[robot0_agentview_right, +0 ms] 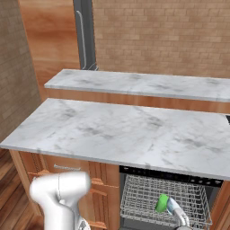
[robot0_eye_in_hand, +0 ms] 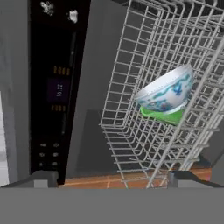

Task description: Pick up the cup and bowl from the counter, place them in the dishwasher, and close the dishwasher door.

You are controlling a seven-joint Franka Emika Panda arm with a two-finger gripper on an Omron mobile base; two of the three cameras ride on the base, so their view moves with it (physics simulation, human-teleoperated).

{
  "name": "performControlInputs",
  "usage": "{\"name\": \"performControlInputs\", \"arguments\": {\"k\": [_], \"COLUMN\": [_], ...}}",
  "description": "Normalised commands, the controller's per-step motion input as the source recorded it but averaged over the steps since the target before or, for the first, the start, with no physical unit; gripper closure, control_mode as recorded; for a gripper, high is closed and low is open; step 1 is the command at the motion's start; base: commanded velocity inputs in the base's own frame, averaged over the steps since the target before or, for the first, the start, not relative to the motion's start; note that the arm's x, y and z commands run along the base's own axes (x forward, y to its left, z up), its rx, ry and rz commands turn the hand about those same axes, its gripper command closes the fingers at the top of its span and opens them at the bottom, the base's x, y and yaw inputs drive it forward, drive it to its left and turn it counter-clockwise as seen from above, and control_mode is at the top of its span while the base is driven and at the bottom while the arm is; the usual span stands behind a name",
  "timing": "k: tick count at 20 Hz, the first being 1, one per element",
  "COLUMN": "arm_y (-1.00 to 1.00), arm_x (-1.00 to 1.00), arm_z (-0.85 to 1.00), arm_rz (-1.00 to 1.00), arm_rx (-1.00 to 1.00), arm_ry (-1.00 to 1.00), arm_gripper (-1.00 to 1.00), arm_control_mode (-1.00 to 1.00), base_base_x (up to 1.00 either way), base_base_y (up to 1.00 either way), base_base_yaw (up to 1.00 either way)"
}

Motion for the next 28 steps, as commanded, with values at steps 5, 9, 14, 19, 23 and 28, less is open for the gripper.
{"name": "performControlInputs", "arguments": {"k": [5, 9, 14, 19, 23, 28], "arm_y": [0.16, 0.0, -0.13, -0.29, -0.25, -0.19], "arm_x": [-0.11, -0.1, -0.4, -0.57, -0.53, -0.53], "arm_z": [0.0, 0.0, 0.0, 0.0, 0.0, -0.03], "arm_rz": [-0.1, -0.03, 0.0, 0.0, 0.0, 0.0], "arm_rx": [-0.19, -0.01, 0.0, 0.0, 0.0, 0.0], "arm_ry": [-0.21, -0.17, -0.16, -0.15, -0.14, -0.13], "arm_gripper": [-1.0, -1.0, -1.0, -1.0, -1.0, -1.0], "arm_control_mode": [-1.0, -1.0, -1.0, -1.0, -1.0, -1.0], "base_base_x": [0.0, 0.0, 0.0, 0.0, 0.0, 0.0], "base_base_y": [0.0, 0.0, 0.0, 0.0, 0.0, 0.0], "base_base_yaw": [0.0, 0.0, 0.0, 0.0, 0.0, 0.0]}}
